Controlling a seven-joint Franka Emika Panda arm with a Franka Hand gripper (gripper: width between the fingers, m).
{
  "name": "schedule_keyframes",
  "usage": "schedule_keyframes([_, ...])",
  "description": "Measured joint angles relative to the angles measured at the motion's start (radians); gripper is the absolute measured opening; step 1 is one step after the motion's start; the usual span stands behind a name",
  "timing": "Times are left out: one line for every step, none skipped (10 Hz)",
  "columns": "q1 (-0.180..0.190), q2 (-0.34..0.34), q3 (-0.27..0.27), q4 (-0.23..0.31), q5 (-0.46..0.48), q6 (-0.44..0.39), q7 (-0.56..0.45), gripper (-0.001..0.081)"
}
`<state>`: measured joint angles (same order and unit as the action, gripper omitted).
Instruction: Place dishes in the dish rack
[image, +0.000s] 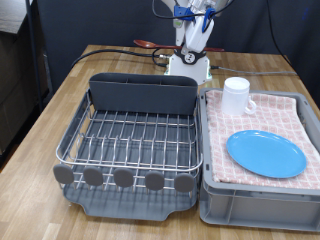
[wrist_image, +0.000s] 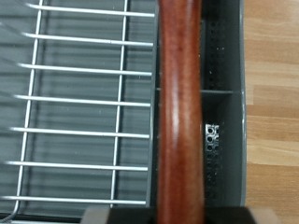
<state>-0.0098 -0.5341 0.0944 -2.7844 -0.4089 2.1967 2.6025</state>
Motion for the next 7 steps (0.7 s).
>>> schedule_keyframes([0.000, 0.005, -0.003, -0.004, 0.011, 0.016, 0.001, 0.0098])
schedule_keyframes([0.002, 0.010, -0.010, -0.008, 0.034, 0.033, 0.000, 0.0097])
schedule_keyframes([0.006, 0.012, -0.020, -0.011, 0.059, 0.047, -0.004, 0.0097])
schedule_keyframes([0.012, 0.013, -0.031, -0.013, 0.086, 0.052, -0.010, 0.0097])
schedule_keyframes([0.020, 0.013, -0.043, -0.013, 0.110, 0.052, -0.023, 0.0097])
schedule_keyframes([0.028, 0.013, -0.056, -0.014, 0.140, 0.052, -0.037, 0.0097])
schedule_keyframes([0.037, 0.013, -0.072, -0.014, 0.173, 0.052, -0.056, 0.0097])
